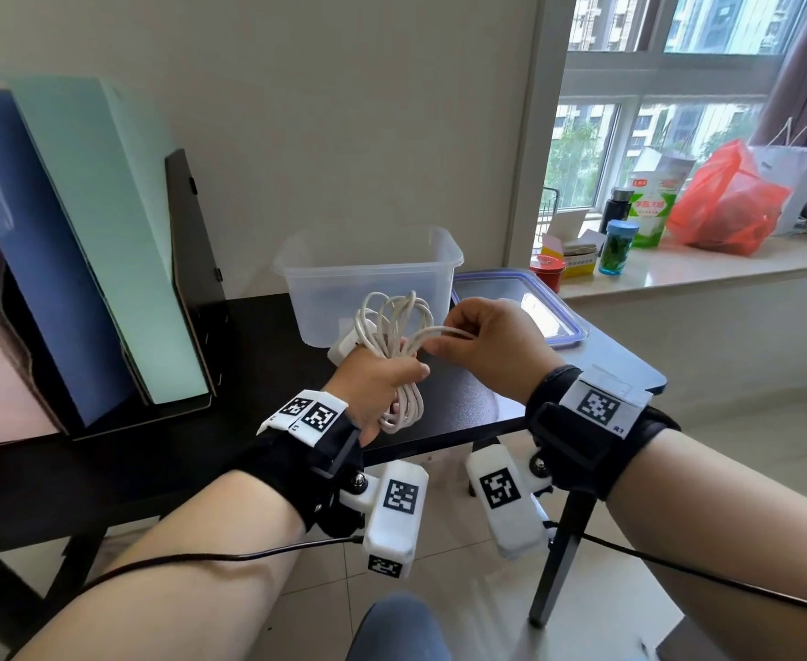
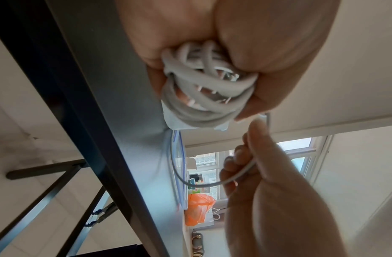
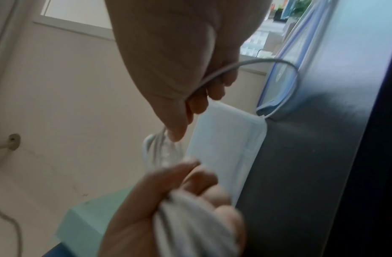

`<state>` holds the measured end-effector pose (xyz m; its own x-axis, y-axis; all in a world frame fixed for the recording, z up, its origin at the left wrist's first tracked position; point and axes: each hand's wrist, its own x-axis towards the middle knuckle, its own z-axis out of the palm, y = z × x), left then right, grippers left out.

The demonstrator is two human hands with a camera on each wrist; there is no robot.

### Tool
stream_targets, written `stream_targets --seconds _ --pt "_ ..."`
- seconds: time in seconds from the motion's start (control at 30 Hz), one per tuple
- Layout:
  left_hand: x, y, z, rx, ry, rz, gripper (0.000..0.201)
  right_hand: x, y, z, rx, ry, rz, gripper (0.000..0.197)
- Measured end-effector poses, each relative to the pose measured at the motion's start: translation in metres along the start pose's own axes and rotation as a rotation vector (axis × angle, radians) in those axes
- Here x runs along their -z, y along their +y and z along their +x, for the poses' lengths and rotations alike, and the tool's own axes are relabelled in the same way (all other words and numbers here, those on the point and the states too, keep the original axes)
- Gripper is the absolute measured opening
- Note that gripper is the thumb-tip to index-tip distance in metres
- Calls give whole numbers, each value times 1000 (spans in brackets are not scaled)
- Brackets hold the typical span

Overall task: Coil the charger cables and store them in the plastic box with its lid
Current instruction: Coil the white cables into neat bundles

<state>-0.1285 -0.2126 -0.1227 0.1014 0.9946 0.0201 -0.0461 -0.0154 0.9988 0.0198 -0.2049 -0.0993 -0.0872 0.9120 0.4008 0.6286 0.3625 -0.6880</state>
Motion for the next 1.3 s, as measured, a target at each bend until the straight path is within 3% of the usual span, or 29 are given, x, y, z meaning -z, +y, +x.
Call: stream_targets --seconds 0.17,0.43,0.87,1.13,1.23,1.3 --pt "12 -1 6 62 75 -229 22 13 30 2 -94 -31 44 11" --pt "3 -1 6 60 75 -316 19 3 11 2 -178 95 533 17" --pt "-9 -4 4 5 -125 -360 18 -14 -2 -2 -227 -92 222 23" --pt "-12 -9 9 13 -16 -408 16 -20 -4 -11 -84 -168 144 21" --pt "-12 -9 12 28 33 -479 16 -24 -6 -12 -107 -207 280 25" --pt "-12 -8 13 18 66 -494 18 -28 -5 -12 -118 -285 387 17"
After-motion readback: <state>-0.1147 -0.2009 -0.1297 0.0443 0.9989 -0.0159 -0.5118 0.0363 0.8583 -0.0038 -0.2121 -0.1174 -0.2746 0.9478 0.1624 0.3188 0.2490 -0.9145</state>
